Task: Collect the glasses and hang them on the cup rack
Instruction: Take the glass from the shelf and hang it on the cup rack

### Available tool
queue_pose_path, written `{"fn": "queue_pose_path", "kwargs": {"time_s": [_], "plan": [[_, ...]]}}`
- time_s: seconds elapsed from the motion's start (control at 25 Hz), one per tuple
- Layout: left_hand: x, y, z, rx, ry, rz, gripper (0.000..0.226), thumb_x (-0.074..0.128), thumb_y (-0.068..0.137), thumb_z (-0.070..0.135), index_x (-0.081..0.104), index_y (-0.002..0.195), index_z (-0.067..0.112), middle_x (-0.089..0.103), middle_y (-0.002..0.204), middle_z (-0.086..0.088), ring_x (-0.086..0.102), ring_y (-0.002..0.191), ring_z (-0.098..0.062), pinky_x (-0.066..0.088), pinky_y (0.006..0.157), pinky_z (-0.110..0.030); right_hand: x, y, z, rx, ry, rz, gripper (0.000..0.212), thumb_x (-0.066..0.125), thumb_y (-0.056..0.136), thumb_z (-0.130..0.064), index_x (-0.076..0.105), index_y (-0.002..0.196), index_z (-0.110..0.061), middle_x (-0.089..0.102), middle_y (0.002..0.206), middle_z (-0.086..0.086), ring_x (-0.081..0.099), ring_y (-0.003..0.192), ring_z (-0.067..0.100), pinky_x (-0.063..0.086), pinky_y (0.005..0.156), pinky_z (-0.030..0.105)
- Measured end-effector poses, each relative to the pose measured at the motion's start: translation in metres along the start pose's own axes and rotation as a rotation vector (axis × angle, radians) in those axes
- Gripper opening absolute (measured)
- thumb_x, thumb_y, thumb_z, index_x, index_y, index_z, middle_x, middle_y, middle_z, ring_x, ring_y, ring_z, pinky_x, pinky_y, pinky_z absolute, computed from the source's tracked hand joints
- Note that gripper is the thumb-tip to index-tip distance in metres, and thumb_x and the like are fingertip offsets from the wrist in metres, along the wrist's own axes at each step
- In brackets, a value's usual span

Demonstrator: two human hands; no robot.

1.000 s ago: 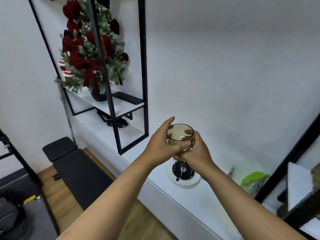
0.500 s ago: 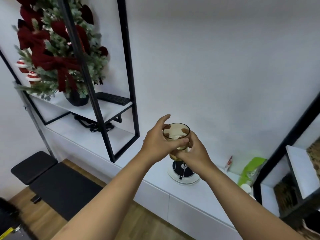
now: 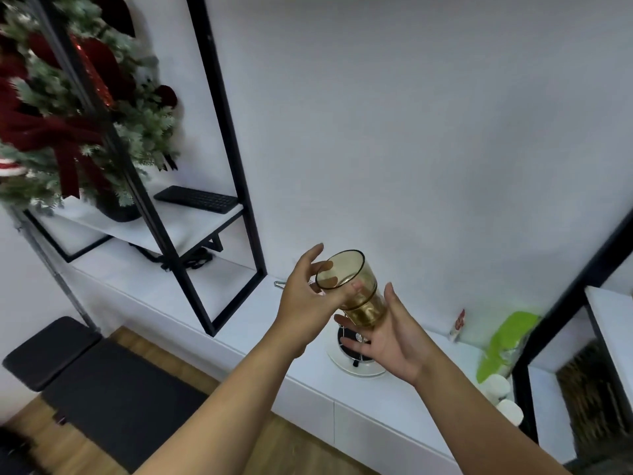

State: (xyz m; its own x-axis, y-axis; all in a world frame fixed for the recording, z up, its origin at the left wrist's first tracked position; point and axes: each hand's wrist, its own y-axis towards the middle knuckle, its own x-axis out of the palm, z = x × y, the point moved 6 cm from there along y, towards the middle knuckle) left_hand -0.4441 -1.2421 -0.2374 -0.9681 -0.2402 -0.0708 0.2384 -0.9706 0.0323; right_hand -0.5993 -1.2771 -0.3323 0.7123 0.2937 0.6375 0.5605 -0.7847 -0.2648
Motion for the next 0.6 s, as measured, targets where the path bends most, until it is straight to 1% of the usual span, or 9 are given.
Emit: {"fn": "queue_pose_path", "kwargs": {"time_s": [0.12,0.2,0.28,0.32,0.4,0.44,0.56,0.6], "plan": [[0.010,0.020,-0.010,-0.012,-0.011,0.016,0.089,0.095,0.061,0.049,0.051,0.138,0.055,0.064,0.125,0.020,0.068,0.109,-0.003,0.058,0.098,-0.041,-0.018,0.022,-0.004,0.017,0.070,0.014,0.073,0.076,0.088,-0.061,0.060,0.147,-0.022,0.062,0.147,0.015,0.061,0.134,0.037,0.057,0.093,0.052],[0.017,0.033,-0.018,-0.027,-0.028,0.003,0.091,0.094,0.063,0.048,0.049,0.142,0.052,0.063,0.128,0.018,0.068,0.112,-0.004,0.057,0.099,-0.042,-0.023,0.037,-0.013,-0.001,0.079,0.006,0.066,0.080,0.086,-0.056,0.066,0.141,-0.022,0.063,0.146,0.015,0.062,0.133,0.036,0.059,0.090,0.049],[0.024,0.046,-0.028,-0.060,-0.064,-0.010,0.096,0.094,0.063,0.047,0.046,0.146,0.049,0.060,0.133,0.015,0.067,0.117,-0.008,0.057,0.100,-0.042,-0.029,0.047,-0.018,-0.005,0.104,0.019,0.062,0.083,0.084,-0.053,0.071,0.135,-0.020,0.064,0.144,0.016,0.063,0.132,0.036,0.059,0.090,0.049],[0.026,0.050,-0.033,-0.082,-0.092,-0.016,0.100,0.094,0.062,0.047,0.044,0.148,0.048,0.059,0.135,0.012,0.066,0.119,-0.009,0.057,0.099,-0.041,-0.031,0.050,-0.020,-0.009,0.130,0.038,0.064,0.084,0.084,-0.051,0.069,0.137,-0.018,0.064,0.144,0.018,0.064,0.131,0.036,0.059,0.092,0.049],[0.034,0.062,-0.045,-0.132,-0.124,-0.045,0.106,0.094,0.061,0.045,0.039,0.151,0.044,0.056,0.139,0.007,0.065,0.123,-0.013,0.058,0.098,-0.040,-0.042,0.058,-0.025,-0.038,0.203,0.107,0.074,0.084,0.085,-0.046,0.059,0.146,-0.015,0.064,0.144,0.020,0.064,0.130,0.037,0.059,0.094,0.050],[0.039,0.068,-0.051,-0.152,-0.121,-0.071,0.107,0.095,0.064,0.043,0.037,0.154,0.042,0.054,0.141,0.005,0.064,0.124,-0.014,0.058,0.098,-0.040,-0.047,0.061,-0.029,-0.062,0.223,0.133,0.072,0.083,0.087,-0.043,0.056,0.147,-0.015,0.063,0.144,0.021,0.064,0.129,0.038,0.059,0.095,0.050],[0.052,0.086,-0.070,-0.201,-0.041,-0.151,0.101,0.091,0.077,0.037,0.032,0.159,0.037,0.050,0.149,0.002,0.059,0.131,-0.015,0.053,0.106,-0.041,-0.062,0.071,-0.042,-0.124,0.187,0.185,0.043,0.073,0.098,-0.036,0.059,0.135,-0.019,0.065,0.142,0.020,0.068,0.124,0.038,0.059,0.097,0.054],[0.055,0.091,-0.077,-0.202,-0.001,-0.174,0.099,0.089,0.080,0.037,0.031,0.159,0.037,0.049,0.150,0.003,0.057,0.133,-0.014,0.051,0.109,-0.042,-0.069,0.072,-0.045,-0.135,0.146,0.210,0.039,0.073,0.099,-0.034,0.059,0.132,-0.020,0.067,0.140,0.018,0.069,0.121,0.038,0.058,0.098,0.057]]}}
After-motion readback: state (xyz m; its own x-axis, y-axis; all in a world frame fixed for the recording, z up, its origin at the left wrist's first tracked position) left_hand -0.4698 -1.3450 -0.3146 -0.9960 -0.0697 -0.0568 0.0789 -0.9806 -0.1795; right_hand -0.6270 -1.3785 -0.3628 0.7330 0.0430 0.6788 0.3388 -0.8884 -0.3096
